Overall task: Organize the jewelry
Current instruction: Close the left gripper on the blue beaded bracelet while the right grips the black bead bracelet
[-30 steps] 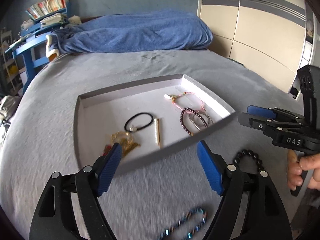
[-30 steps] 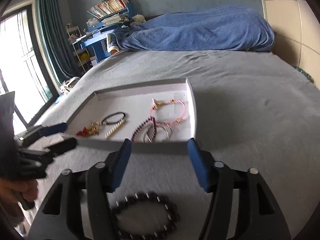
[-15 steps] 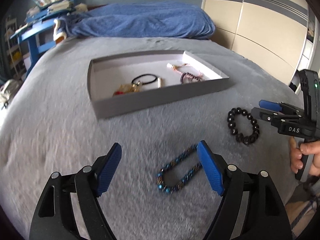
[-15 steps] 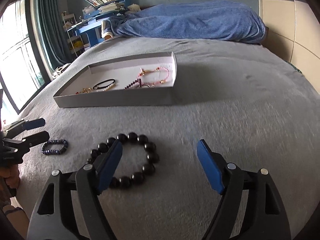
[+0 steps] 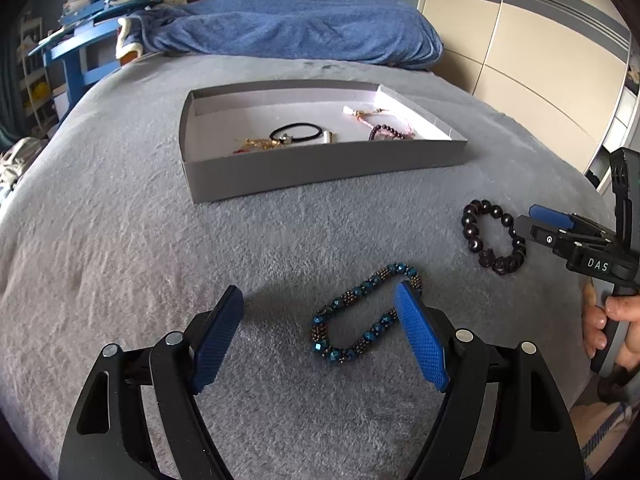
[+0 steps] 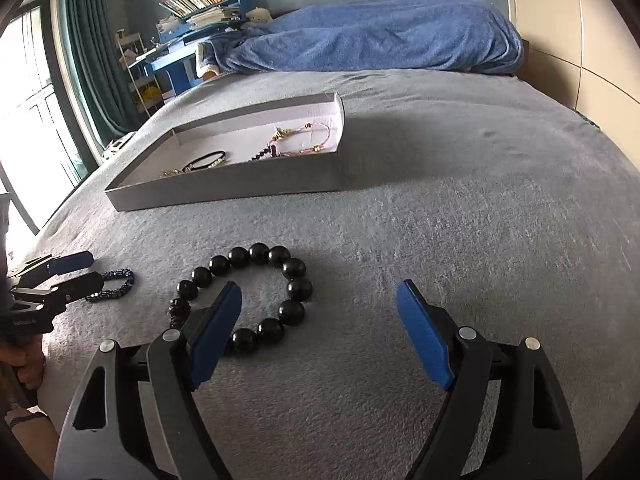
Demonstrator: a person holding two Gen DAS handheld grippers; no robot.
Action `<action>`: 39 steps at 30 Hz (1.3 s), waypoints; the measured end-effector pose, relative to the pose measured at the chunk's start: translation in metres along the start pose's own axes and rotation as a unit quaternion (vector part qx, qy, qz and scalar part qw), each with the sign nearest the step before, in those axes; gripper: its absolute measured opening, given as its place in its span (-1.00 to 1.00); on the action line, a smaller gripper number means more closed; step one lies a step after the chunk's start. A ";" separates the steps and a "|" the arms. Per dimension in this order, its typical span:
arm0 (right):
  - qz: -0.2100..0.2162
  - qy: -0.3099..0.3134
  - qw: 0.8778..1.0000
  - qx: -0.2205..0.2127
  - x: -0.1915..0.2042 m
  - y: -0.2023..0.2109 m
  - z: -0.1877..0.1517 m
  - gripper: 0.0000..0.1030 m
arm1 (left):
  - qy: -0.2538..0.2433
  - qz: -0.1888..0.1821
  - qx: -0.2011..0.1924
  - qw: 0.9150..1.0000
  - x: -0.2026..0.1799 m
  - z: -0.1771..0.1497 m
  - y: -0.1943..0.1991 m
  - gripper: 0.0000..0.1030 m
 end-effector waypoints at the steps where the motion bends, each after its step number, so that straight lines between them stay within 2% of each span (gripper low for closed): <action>1: -0.001 0.000 1.000 0.003 0.001 -0.001 0.000 0.54 | -0.001 0.001 0.002 1.000 0.000 0.000 -0.001 0.52; 11: -0.008 0.000 1.000 0.023 0.000 -0.009 -0.003 0.52 | -0.003 0.000 0.011 1.000 -0.001 -0.001 -0.004 0.49; 14: -0.010 0.000 1.000 0.025 0.000 -0.010 -0.004 0.42 | -0.007 0.000 0.013 1.000 -0.002 -0.001 -0.005 0.42; 20: -0.007 0.002 1.000 0.029 0.001 -0.011 -0.005 0.14 | -0.013 -0.008 0.013 1.000 -0.005 -0.002 -0.005 0.20; 26: 0.006 0.018 0.999 0.033 0.009 -0.011 -0.007 -0.28 | -0.012 -0.024 0.013 1.000 -0.006 -0.003 -0.005 0.05; 28: 0.016 0.025 0.999 0.035 0.013 -0.011 -0.008 -0.51 | -0.010 -0.029 0.013 0.999 -0.006 -0.004 -0.005 0.00; 34: 0.035 0.016 0.999 0.039 0.011 -0.011 -0.008 -0.53 | -0.013 -0.040 0.010 0.999 -0.009 -0.005 -0.003 -0.15; 39: 0.038 0.014 0.998 0.039 0.011 -0.011 -0.009 -0.53 | -0.012 -0.048 0.006 0.999 -0.010 -0.006 -0.001 -0.18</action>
Point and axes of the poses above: each gripper's, at about its wrist camera, not at the fingertips, and y roughly against the way its jaws point, x to its left, z to its top, the point moved 5 cm from there along -y, roughly the way its jaws point, and after that the axes turned 2 degrees about -y, right-handed, at the moved point
